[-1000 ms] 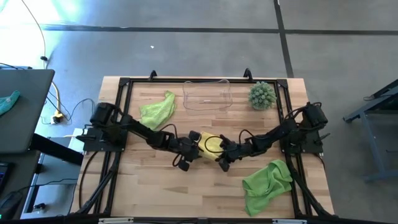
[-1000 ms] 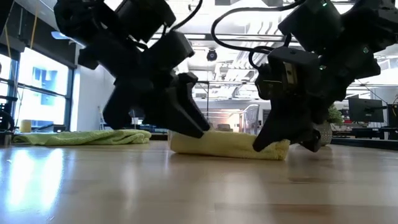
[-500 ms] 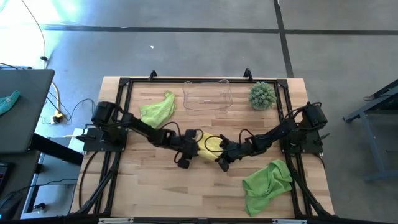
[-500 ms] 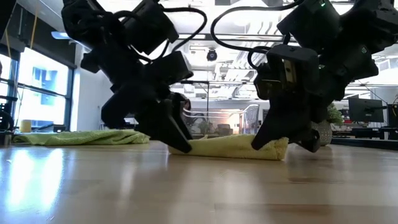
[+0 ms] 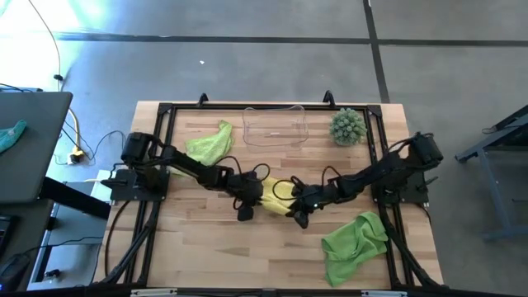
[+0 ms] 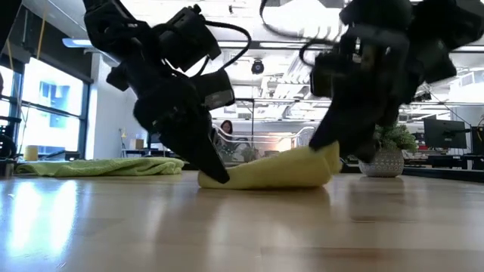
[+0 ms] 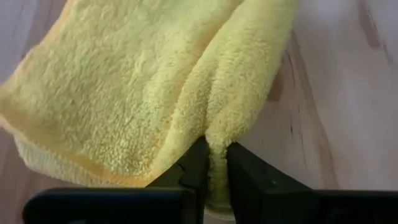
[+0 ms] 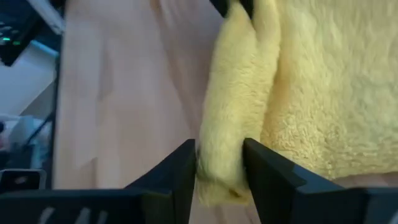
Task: Roll microfiber towels into tight, uniform cylinder then place into a basket
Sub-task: Roll the yellow microfiber towel
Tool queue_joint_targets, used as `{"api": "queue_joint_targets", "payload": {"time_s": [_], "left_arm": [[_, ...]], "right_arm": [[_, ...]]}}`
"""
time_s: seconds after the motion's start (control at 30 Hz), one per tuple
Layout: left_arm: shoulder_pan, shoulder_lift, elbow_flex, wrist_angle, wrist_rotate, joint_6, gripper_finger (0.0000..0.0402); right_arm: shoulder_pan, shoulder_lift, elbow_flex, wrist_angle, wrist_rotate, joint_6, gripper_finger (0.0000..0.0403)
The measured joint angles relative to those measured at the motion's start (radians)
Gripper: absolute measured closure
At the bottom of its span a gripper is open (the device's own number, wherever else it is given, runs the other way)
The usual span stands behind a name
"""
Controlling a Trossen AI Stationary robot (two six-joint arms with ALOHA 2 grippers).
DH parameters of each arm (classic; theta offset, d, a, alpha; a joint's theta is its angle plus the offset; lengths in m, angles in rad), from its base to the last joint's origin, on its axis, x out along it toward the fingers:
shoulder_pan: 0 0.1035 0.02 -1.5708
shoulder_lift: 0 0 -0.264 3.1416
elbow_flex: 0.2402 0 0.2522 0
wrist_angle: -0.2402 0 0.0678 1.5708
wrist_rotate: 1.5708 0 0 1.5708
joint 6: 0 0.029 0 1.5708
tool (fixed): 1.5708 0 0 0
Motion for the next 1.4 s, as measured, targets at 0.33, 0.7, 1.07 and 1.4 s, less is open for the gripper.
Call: {"api": "queue_joint_targets", "payload": {"time_s": [0.33, 0.7, 1.07, 1.4], "left_arm": [[0.083, 0.003, -0.002, -0.006, 0.164, -0.119, 0.0379], [0.087, 0.004, -0.003, -0.003, 0.159, -0.12, 0.0378], [0.087, 0.004, -0.004, -0.002, 0.153, -0.12, 0.0378], [0.087, 0.005, -0.005, 0.003, 0.151, -0.12, 0.0377]], "right_arm": [[0.118, -0.164, 0.0, -0.02, 0.301, -0.443, 0.0273], [0.205, 0.099, 0.031, 0.239, 0.447, -0.655, 0.0273], [0.205, 0.199, 0.349, -0.421, 0.57, -0.627, 0.0273], [0.2, 0.199, 0.428, -0.629, 0.596, -0.498, 0.0273]]}}
